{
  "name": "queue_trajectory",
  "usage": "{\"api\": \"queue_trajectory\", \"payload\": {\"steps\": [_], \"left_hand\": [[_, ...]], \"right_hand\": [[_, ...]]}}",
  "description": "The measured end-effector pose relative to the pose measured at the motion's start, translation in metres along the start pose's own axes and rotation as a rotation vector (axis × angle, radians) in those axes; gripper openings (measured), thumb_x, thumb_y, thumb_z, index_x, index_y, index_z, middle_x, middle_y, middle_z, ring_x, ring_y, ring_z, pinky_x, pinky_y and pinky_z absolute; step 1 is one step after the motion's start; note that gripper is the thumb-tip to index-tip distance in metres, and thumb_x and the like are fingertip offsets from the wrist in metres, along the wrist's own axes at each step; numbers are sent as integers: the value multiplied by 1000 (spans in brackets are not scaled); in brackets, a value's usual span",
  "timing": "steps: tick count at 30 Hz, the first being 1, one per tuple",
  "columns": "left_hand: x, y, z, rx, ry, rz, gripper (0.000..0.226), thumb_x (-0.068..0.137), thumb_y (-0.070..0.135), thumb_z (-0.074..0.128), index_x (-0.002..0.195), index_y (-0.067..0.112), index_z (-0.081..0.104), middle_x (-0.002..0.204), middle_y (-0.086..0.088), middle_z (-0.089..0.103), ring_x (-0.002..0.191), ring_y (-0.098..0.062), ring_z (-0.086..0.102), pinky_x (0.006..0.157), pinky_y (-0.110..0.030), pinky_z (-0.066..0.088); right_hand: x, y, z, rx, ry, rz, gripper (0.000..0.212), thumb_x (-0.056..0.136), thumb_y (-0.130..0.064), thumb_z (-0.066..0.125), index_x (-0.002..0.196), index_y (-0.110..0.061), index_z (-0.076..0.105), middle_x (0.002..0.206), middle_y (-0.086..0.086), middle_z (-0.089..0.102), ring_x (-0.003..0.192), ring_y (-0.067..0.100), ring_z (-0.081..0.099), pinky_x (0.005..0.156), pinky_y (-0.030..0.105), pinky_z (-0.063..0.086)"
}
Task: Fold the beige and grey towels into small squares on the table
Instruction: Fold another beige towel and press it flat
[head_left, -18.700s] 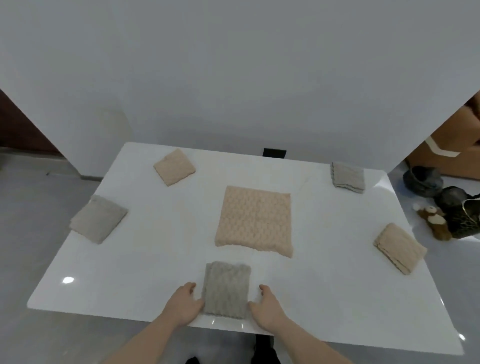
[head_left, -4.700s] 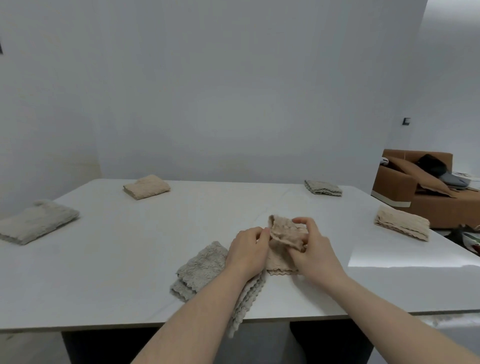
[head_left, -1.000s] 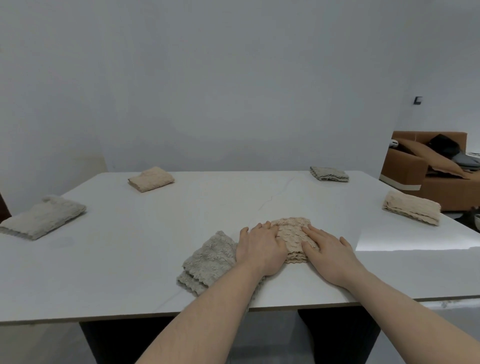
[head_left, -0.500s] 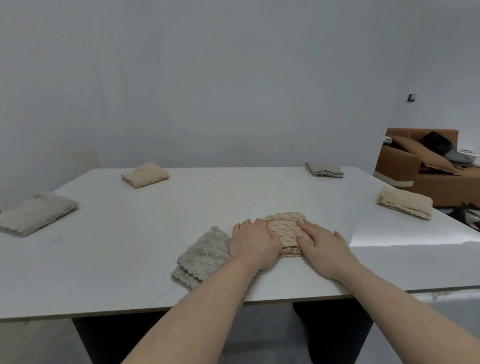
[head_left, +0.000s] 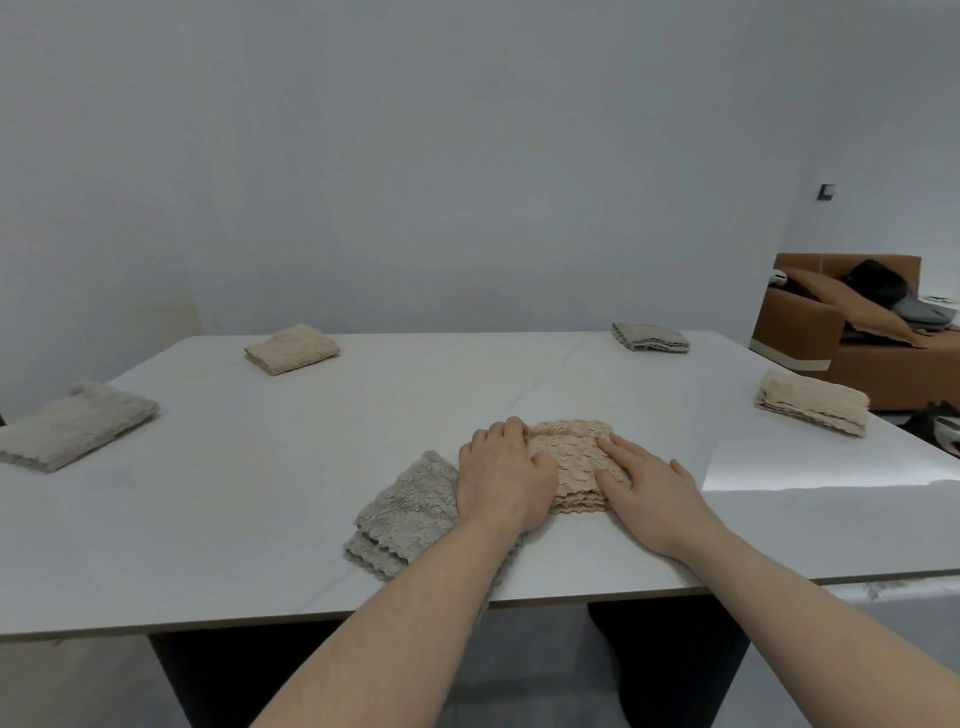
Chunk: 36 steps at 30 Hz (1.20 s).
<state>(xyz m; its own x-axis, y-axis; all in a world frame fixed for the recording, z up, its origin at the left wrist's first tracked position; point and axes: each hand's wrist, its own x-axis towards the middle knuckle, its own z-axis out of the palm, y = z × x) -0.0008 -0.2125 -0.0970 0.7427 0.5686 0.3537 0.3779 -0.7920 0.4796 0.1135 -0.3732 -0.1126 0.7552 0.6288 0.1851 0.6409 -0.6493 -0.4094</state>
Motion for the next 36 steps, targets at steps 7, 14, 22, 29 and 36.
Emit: {"api": "queue_trajectory", "payload": {"steps": [7,14,22,29,36], "left_hand": [[4,-3,5,-15,-20,1,41,94,38,36,128,22,53,129,1,58,116,-21,49,105,-39,38],[10,-8,10,8,-102,-5,46,94,44,28,132,29,50,130,5,47,119,-19,46,107,-38,35],[14,-2,-2,41,-257,-47,57,95,43,33,149,28,39,137,9,45,127,-14,39,114,-34,30],[43,8,-67,98,-773,-108,80,96,38,41,164,20,3,163,-3,27,153,-21,19,128,-49,0],[35,12,-160,14,-779,-250,77,93,24,45,163,21,13,168,5,20,155,-15,14,128,-47,1]], "right_hand": [[0,-1,1,-25,-10,26,59,102,-55,31,158,-40,23,166,-6,22,154,13,16,126,46,9],[-2,1,4,-72,-41,43,59,103,-56,23,159,-44,12,166,-12,21,155,15,11,127,42,6],[-1,-4,-3,-96,-134,75,64,96,-60,9,159,-46,6,166,-21,6,155,8,-3,127,39,-2],[34,-41,-60,-93,-552,266,77,90,-54,36,161,-33,14,169,0,15,154,25,14,124,45,20],[29,-100,-138,118,-593,363,70,96,-34,52,160,-29,23,168,4,11,150,24,28,117,35,30]]}}
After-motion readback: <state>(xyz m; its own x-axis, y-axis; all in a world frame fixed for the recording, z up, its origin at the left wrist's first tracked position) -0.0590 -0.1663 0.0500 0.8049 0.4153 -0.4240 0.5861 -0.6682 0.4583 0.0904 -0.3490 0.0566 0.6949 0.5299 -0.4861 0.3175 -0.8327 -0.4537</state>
